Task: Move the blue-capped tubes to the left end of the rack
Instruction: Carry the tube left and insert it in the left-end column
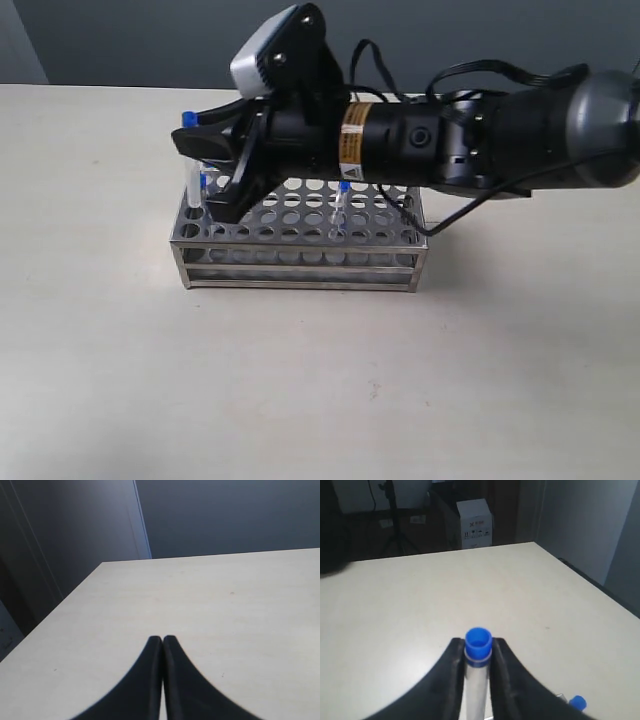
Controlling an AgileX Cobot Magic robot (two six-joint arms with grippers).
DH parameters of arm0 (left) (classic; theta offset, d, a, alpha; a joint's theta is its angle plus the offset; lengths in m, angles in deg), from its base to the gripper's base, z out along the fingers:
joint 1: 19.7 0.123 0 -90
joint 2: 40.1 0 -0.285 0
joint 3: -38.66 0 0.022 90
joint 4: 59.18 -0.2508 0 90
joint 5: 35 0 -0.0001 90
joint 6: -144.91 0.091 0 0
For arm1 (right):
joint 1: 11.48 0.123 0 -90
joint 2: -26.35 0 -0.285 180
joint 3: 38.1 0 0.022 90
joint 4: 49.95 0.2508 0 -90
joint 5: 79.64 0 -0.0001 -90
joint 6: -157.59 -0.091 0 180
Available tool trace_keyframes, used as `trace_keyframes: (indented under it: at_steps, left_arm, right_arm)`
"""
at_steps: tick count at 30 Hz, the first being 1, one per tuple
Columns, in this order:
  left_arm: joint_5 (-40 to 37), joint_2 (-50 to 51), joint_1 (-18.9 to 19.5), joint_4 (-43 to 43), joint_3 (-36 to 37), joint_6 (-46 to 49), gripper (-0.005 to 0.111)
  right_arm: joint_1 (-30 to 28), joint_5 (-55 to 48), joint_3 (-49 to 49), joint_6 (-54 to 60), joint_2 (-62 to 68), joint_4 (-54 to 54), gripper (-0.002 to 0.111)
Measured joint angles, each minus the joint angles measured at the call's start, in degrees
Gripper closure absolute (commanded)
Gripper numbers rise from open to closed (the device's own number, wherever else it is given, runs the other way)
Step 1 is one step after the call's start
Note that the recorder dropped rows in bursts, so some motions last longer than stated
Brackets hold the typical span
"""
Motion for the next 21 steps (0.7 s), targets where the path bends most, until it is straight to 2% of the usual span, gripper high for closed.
trace_keyframes:
  at_steps: [6, 21]
  left_arm:
    - [0.0, 0.0, 0.0, 0.0, 0.0, 0.0, 0.106]
    - [0.0, 0.0, 0.0, 0.0, 0.0, 0.0, 0.106]
  right_arm:
    - [1.8, -1.7, 4.3, 0.0, 5.6, -0.1, 0.109]
    - [2.1, -6.9, 10.1, 1.0, 11.5, -0.1, 0.109]
